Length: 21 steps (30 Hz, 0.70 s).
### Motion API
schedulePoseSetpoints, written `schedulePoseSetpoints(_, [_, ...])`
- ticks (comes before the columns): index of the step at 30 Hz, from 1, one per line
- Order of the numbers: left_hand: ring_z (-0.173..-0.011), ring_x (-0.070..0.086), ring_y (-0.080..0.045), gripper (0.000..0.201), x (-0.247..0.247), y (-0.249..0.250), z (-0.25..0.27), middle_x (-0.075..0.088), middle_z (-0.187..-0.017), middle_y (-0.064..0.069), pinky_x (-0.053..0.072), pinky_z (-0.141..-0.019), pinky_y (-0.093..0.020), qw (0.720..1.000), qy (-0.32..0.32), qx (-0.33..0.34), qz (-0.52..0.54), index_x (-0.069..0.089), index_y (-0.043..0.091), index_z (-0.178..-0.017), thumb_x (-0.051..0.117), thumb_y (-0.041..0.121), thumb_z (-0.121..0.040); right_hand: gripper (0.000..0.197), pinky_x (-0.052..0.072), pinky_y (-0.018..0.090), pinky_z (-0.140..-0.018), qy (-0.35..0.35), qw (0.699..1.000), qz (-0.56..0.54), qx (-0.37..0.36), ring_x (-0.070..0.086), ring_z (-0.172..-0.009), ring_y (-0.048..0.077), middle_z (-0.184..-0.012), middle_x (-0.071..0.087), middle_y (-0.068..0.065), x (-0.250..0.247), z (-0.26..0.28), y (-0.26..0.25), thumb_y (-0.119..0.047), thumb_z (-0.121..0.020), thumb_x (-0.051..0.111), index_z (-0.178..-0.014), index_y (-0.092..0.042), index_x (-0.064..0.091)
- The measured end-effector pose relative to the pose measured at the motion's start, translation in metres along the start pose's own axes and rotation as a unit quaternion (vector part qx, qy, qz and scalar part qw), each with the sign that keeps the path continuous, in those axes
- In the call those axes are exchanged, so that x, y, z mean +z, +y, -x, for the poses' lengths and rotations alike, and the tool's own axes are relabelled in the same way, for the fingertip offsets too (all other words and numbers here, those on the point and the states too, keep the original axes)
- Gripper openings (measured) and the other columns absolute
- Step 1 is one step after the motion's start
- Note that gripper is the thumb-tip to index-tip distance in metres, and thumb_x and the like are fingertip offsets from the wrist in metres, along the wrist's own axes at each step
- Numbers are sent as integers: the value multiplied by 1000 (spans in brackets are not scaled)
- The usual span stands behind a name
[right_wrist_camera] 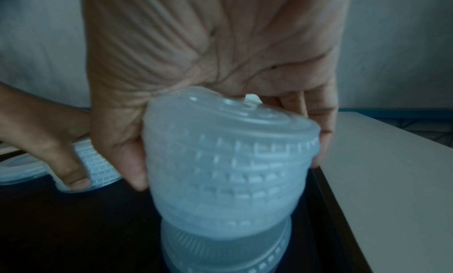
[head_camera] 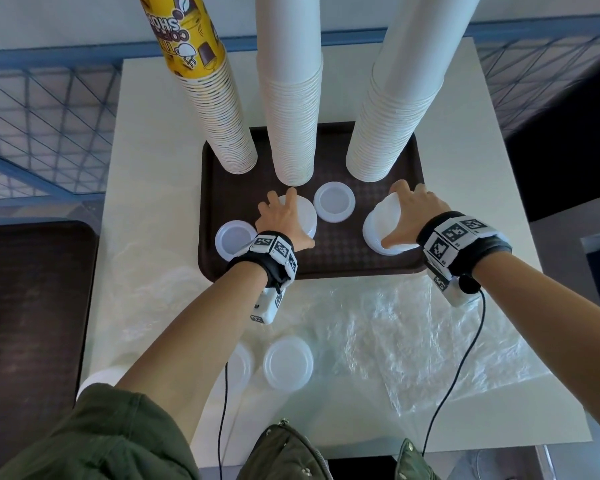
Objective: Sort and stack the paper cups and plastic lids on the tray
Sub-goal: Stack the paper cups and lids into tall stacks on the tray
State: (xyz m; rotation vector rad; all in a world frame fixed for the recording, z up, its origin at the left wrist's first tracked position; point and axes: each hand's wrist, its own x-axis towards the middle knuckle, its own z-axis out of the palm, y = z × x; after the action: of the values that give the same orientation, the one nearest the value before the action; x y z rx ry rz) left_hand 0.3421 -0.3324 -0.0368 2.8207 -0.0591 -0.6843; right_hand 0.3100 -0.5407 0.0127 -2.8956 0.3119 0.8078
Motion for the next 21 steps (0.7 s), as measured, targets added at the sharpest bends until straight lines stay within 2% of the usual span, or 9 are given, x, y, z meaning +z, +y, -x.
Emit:
schedulePoseSetpoints(8, [-121, 34, -34, 95, 4, 1, -1, 28, -133, -15, 43, -75, -38, 1000, -3, -28, 4, 24, 18, -132, 81, 32, -58, 89, 46, 44, -88, 9, 1000, 13, -2, 48, -112, 35, -122, 41, 16, 7, -4, -6, -36, -56, 82, -127, -18, 31])
schedulePoseSetpoints(15, [-120, 36, -34, 94, 5, -2, 2, 30, -132, -16, 43, -75, -39, 1000, 1, -14, 1, 25, 18, -131, 81, 33, -58, 92, 44, 45, -90, 0, 999, 44, 5, 45, -115, 35, -126, 39, 17, 23, -10, -10, -38, -56, 83, -128, -17, 30])
schedulePoseSetpoints(21, [-120, 34, -34, 94, 7, -5, 3, 30, -132, -15, 43, -73, -39, 1000, 13, -9, 20, 25, 19, -132, 81, 33, -58, 94, 46, 46, -91, 20, 999, 45, 12, 40, -118, 33, -128, 36, 16, 34, -11, -7, -37, -54, 84, -129, -17, 31])
